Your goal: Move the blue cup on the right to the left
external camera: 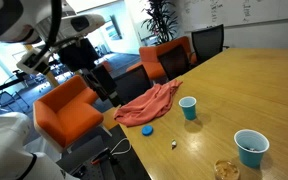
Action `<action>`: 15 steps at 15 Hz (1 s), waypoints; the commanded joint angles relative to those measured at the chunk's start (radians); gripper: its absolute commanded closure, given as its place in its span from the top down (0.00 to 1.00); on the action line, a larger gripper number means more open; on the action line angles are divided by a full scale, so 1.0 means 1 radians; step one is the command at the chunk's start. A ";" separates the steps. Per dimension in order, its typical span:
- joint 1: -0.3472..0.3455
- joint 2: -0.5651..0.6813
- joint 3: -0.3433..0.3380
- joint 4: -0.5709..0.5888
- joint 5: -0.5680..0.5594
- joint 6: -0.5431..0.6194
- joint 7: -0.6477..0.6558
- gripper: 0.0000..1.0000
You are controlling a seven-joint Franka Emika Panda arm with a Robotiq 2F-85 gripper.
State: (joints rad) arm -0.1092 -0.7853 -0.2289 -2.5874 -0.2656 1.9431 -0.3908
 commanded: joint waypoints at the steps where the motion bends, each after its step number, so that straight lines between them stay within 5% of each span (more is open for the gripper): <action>1: 0.004 0.000 -0.002 0.002 -0.001 -0.003 0.002 1.00; 7: 0.008 0.020 -0.010 0.010 0.005 0.018 0.000 1.00; 15: 0.021 0.399 -0.109 0.153 0.028 0.314 -0.091 1.00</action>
State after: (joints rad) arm -0.1011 -0.5696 -0.3039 -2.5402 -0.2661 2.1767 -0.4202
